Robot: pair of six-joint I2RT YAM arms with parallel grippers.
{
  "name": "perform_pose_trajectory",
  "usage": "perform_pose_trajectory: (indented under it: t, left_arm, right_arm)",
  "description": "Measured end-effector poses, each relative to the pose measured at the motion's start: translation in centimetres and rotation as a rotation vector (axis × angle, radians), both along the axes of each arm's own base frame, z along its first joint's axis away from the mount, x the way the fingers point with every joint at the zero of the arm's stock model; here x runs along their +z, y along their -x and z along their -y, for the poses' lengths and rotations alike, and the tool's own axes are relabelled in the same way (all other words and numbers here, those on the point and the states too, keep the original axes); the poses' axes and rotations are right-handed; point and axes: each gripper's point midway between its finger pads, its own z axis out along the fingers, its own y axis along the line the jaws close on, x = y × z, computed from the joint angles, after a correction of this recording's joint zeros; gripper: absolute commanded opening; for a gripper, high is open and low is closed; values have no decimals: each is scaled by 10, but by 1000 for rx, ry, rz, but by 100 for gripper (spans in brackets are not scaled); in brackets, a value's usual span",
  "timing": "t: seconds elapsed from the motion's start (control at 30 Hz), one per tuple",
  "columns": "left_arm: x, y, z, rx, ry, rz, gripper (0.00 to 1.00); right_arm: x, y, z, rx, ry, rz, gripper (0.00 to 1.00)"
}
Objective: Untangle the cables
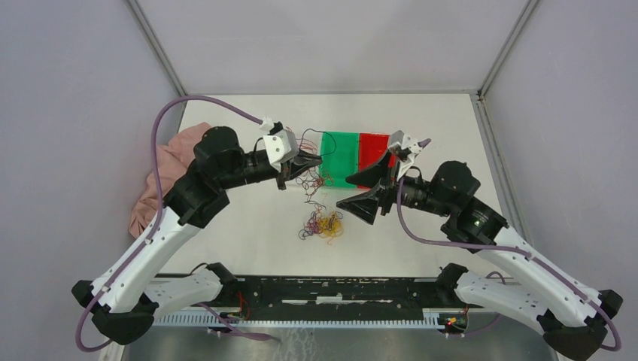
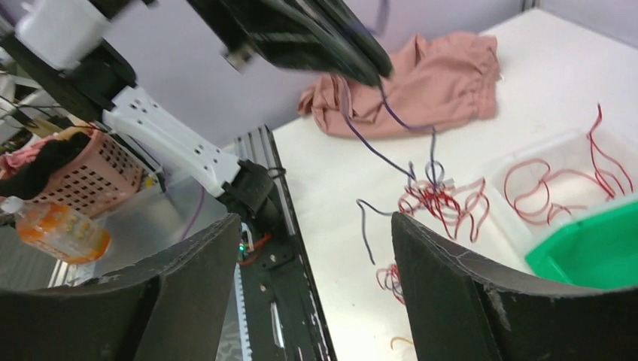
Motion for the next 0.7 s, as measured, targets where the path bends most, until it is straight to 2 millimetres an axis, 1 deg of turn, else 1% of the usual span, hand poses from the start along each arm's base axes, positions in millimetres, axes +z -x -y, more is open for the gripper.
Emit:
perform_pose_trajectory:
  t: [0.1,0.2,0.3,0.4,0.6,0.7]
  left_arm:
    - [14,5,3,-46,-18,23,3]
    - [22,11,5,-89,-31,33,3]
    - [25,16,6,-120,-42,29,3]
    - [25,21,7,-145,-52,18,3]
    - [25,27,9,-189,-60,0,3]
    - [24,29,10,-201,-64,-10,3]
  right_arm:
    - [-20,-11,-2,-23,61,-13,74]
    - [-36,-26,-12,-34,103,-27,70]
    - [-49,-41,-23,-51,127,-36,64]
    - [-60,-57,-34,-73,140,-44,60]
    - [-67,-76,-49,-95,125,-40,53]
    - [-70,-86,-52,-126,123,-39,52]
